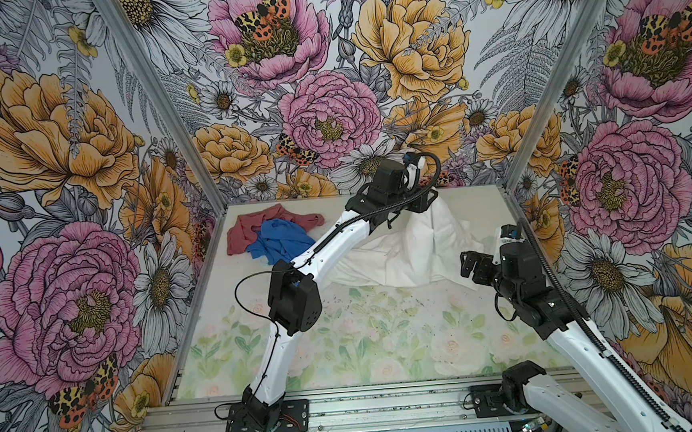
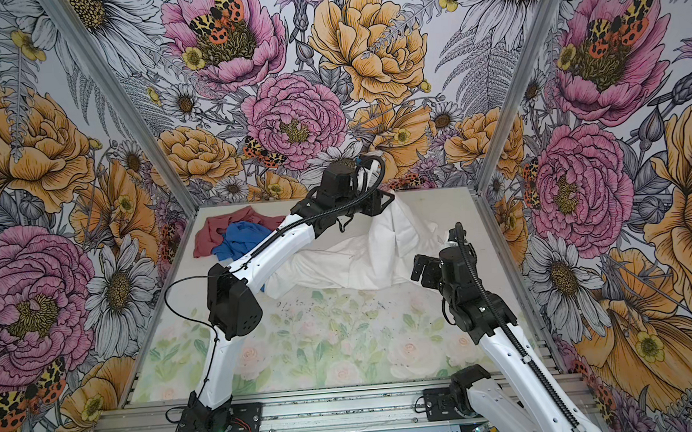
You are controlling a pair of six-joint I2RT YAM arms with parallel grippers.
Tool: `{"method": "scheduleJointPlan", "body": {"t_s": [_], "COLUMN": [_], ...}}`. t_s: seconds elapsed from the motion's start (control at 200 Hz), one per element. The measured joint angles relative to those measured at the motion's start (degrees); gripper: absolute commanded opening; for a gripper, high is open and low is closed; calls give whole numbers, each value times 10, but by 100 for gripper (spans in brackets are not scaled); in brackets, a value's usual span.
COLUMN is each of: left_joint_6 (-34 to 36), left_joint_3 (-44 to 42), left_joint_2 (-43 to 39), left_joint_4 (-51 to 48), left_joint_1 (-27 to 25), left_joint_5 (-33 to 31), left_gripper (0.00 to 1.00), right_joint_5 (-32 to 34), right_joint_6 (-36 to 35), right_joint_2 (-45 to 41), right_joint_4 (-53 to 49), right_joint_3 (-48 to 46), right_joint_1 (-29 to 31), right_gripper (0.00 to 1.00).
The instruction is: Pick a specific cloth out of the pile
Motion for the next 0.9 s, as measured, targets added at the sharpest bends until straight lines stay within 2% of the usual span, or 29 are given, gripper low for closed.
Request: {"method": "scheduleJointPlan", "body": {"t_s": [0.125, 0.22, 0.285, 0.375, 0.475, 0.55, 0.651, 0.816, 0.901], "left_joint_6": [20, 4, -23, -63, -94, -104, -112, -114, -114], "left_joint_3": [-214, -395, -503, -601, -657, -675, -683, -683, -682], "left_joint_2": [-113, -277, -417, -589, -712, -757, -772, -756, -745], "left_joint_4": [-15, -24, -31, -47, -94, -134, -170, -192, -195], "left_joint_1": [15, 39, 81, 163, 225, 244, 257, 258, 258], "left_joint_5": [-63, -116, -137, -149, -144, -129, -107, -83, -81], "left_gripper": [99, 99, 99, 99, 99, 99, 99, 99, 99], "right_joint_5": [-39, -49, -58, -71, -82, -87, -87, -53, -28], "right_joint_6": [-10, -20, -25, -35, -50, -55, -55, -50, -47], "right_joint_2": [77, 151, 209, 309, 432, 510, 585, 640, 658], "right_joint_4": [5, 19, 37, 66, 88, 97, 98, 50, 25], "right_joint_3": [8, 26, 50, 102, 183, 238, 293, 349, 371], "right_joint_1": [17, 67, 106, 147, 182, 194, 203, 203, 204], "right_gripper": [95, 95, 95, 91, 88, 84, 78, 77, 69]}}
